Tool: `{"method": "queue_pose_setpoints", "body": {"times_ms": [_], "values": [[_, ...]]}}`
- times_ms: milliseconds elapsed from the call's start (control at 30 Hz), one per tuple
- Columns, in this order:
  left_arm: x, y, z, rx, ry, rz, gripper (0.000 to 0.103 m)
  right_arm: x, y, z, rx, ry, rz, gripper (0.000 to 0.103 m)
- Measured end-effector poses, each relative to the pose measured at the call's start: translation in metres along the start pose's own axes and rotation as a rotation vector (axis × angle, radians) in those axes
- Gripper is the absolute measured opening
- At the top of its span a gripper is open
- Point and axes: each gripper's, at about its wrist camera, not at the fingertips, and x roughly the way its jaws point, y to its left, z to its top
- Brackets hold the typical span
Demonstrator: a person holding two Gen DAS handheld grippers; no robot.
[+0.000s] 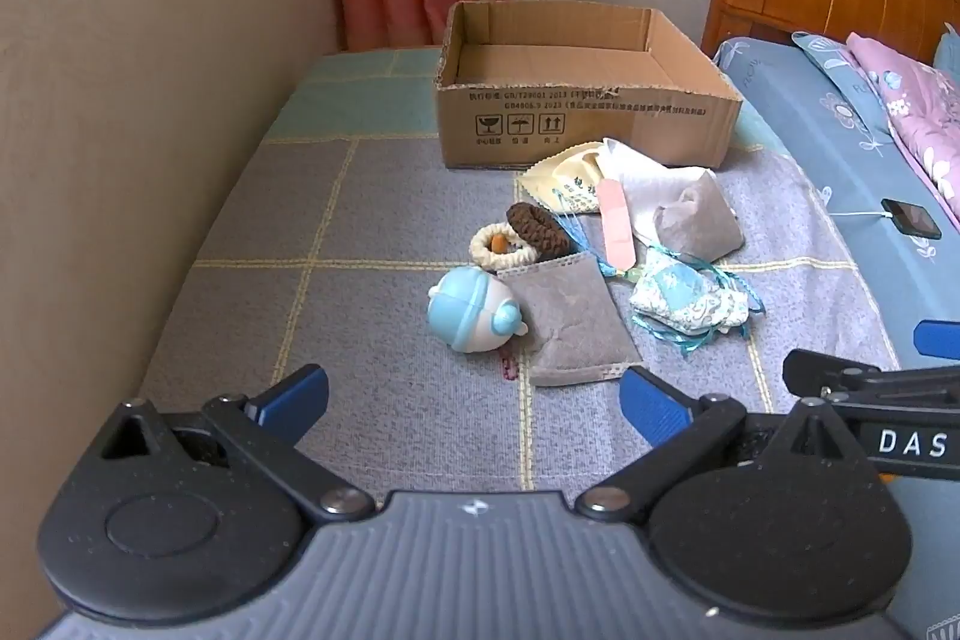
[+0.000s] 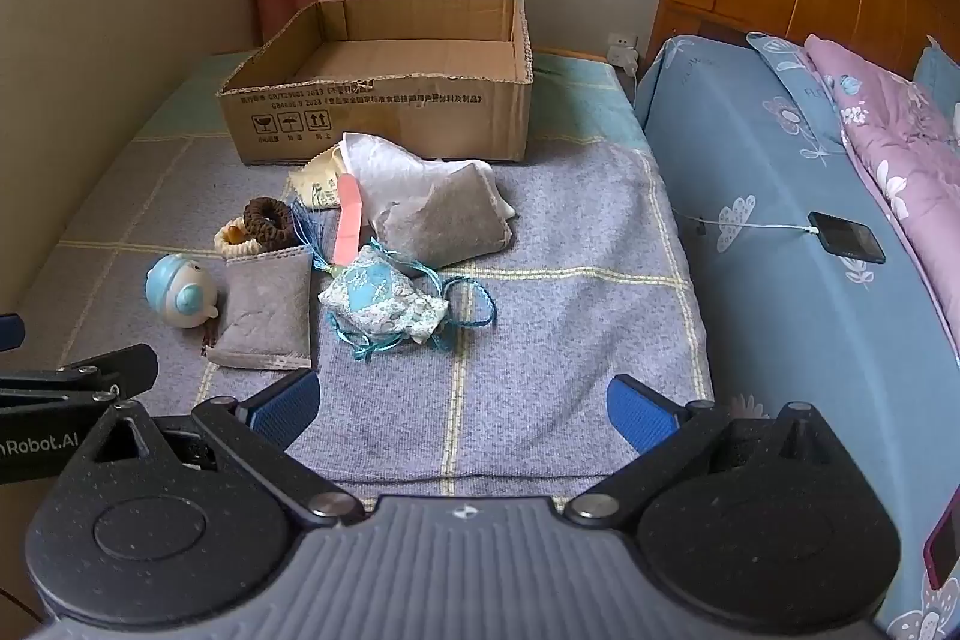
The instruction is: Organize soft objects
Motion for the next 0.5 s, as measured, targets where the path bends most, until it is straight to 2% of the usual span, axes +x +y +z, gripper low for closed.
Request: {"method": "queue_pose_setpoints", "body": {"times_ms": [500], "values": [[-0.0017, 0.0001, 0.0025, -0.008, -0.003, 0.000, 0.102, -0.0049, -0.0012, 0.0034, -0.005, -0.007, 0.000, 0.103]]}}
